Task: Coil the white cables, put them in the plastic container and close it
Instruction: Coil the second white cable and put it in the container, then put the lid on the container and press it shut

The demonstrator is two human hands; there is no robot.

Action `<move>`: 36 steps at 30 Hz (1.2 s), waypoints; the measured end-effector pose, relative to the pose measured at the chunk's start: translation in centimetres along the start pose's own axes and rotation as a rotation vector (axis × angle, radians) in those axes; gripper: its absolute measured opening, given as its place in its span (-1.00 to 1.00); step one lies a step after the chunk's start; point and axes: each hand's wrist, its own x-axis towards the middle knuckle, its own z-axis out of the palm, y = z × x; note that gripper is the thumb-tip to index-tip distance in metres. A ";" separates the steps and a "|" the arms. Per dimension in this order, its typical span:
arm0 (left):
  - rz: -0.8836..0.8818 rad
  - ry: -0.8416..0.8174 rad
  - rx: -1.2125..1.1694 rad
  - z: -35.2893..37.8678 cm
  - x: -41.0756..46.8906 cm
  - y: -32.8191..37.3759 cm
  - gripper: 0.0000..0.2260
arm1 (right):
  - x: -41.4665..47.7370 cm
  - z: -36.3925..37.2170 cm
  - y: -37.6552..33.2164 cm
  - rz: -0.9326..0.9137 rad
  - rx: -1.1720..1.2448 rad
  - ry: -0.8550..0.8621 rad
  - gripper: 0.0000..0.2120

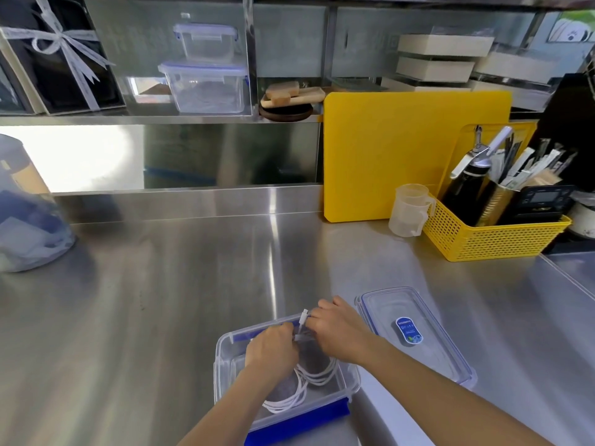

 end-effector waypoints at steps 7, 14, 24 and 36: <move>0.142 0.240 0.108 -2.8 -1.4 1.7 -0.74 | -1.2 0.6 1.5 0.042 0.189 0.259 -0.80; 0.256 0.245 0.040 -1.3 0.0 4.3 -0.49 | -3.9 0.9 3.8 0.221 0.210 0.225 -0.54; 0.368 0.087 0.184 1.5 3.3 12.5 -0.37 | -12.2 1.6 9.4 0.617 0.182 0.129 -0.37; -0.151 -0.374 -0.531 5.9 6.0 18.1 -0.18 | -13.3 4.2 10.6 1.173 0.739 -0.199 -0.30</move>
